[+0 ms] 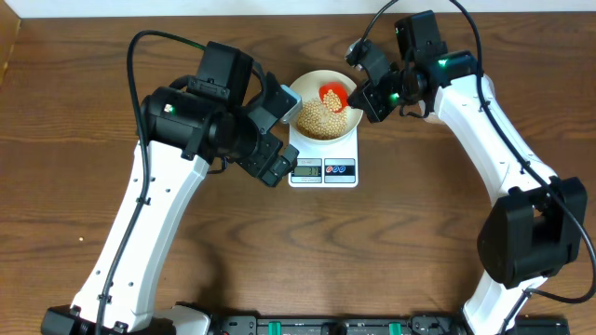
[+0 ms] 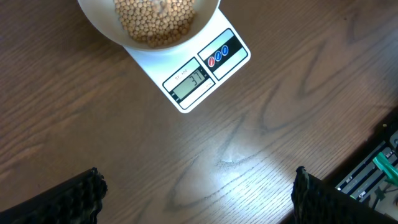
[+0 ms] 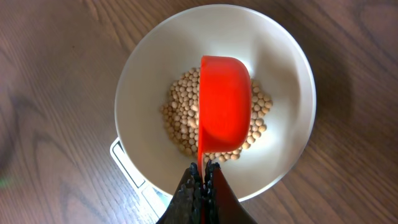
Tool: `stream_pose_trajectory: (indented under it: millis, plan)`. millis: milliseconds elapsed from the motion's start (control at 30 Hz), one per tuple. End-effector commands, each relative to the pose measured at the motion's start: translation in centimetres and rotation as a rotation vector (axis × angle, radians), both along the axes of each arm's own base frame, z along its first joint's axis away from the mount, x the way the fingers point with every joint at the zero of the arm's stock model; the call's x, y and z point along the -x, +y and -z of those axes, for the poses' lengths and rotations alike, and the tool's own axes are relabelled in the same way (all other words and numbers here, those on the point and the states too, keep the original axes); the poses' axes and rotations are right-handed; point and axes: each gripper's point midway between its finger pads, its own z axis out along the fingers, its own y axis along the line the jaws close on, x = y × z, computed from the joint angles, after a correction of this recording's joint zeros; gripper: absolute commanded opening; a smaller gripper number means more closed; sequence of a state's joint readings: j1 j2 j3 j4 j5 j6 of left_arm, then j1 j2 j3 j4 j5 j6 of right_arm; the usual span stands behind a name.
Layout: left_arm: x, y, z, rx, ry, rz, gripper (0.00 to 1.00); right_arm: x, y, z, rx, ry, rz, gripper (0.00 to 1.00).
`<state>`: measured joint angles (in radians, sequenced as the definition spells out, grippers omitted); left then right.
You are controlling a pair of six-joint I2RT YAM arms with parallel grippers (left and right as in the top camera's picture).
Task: Scoop item into bowl and weigh 50g on scale
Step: 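Tilt the scoop over the bowl to pour soybeans in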
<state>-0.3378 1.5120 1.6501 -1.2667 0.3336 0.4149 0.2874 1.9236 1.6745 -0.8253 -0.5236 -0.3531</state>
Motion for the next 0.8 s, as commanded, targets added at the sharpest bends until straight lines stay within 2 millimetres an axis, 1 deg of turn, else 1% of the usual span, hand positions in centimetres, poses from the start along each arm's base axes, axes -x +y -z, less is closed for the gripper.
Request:
stream_pose_trajectory:
  millis: [0, 100, 267, 467, 667, 767]
  plan:
    - [0.06, 0.11, -0.77, 0.005, -0.022, -0.01, 0.98, 0.02, 0.98, -1.8, -0.059, -0.014, -0.018, 0.01]
    - [0.06, 0.11, -0.77, 0.005, -0.022, -0.01, 0.98, 0.12, 1.13, -2.12, -0.092, 0.002, -0.017, 0.01]
    - [0.06, 0.11, -0.77, 0.005, -0.022, -0.01, 0.98, -0.22, 0.53, -2.15, -0.104, 0.024, 0.024, 0.01]
    - [0.06, 0.11, -0.77, 0.005, -0.022, -0.01, 0.98, -0.34, 0.21, -2.13, -0.104, 0.028, 0.034, 0.01]
    - [0.06, 0.11, -0.77, 0.005, -0.022, -0.01, 0.98, -0.35, 0.19, -2.14, -0.109, 0.037, 0.046, 0.01]
    - [0.07, 0.12, -0.77, 0.005, -0.022, -0.01, 0.98, -0.14, 0.48, -2.47, -0.139, 0.046, 0.031, 0.01]
